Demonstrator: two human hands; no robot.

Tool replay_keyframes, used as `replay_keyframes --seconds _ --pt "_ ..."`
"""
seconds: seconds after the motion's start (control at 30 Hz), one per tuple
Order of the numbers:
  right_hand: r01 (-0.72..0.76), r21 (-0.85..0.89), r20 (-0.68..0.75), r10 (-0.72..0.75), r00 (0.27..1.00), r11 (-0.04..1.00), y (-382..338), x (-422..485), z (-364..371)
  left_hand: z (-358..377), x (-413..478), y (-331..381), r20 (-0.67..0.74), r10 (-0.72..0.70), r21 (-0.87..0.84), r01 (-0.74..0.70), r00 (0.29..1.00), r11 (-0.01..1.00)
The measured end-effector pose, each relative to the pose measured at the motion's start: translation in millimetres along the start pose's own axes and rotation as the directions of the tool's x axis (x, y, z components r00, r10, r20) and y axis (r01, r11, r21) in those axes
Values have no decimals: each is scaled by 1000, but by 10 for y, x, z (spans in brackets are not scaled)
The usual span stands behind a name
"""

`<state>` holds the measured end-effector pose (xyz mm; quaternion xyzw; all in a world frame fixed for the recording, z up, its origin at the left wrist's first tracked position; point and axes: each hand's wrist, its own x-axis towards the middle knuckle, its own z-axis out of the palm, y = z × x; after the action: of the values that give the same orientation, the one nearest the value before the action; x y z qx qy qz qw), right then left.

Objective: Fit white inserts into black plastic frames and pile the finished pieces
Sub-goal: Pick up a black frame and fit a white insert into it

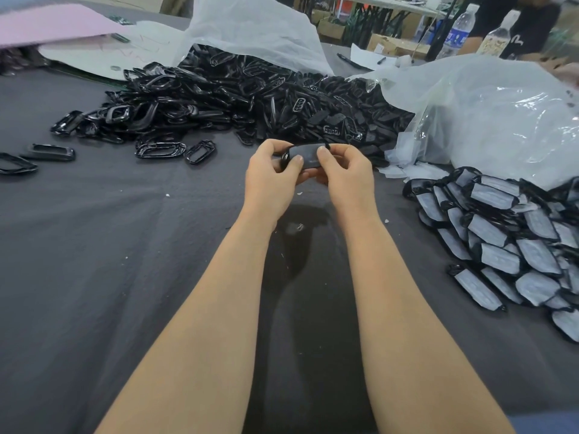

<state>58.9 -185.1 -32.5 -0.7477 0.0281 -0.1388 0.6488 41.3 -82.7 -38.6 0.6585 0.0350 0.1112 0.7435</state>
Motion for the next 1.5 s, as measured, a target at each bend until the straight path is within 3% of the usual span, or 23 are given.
replay_keyframes --seconds 0.33,0.73,0.83,1.0,1.27,1.5 --pt "-102 48 16 102 995 994 -9 34 -11 5 13 -18 19 -1 18 0 1000 1000" --pt "-35 36 35 34 999 999 24 19 -28 -13 -20 13 -9 -60 -91 59 998 994" --pt "-65 81 42 62 997 995 27 12 -26 -19 -19 7 -12 -59 -72 58 998 996" --pt "-55 -12 67 55 996 998 42 -4 30 -2 -2 -17 -28 -27 10 27 999 1000" --pt "-146 169 101 130 986 975 47 44 -44 3 -5 -7 -6 3 47 -3 1000 999" --pt "-15 -14 8 15 1000 1000 110 64 -40 8 -19 -23 49 -2 67 -1 999 998"
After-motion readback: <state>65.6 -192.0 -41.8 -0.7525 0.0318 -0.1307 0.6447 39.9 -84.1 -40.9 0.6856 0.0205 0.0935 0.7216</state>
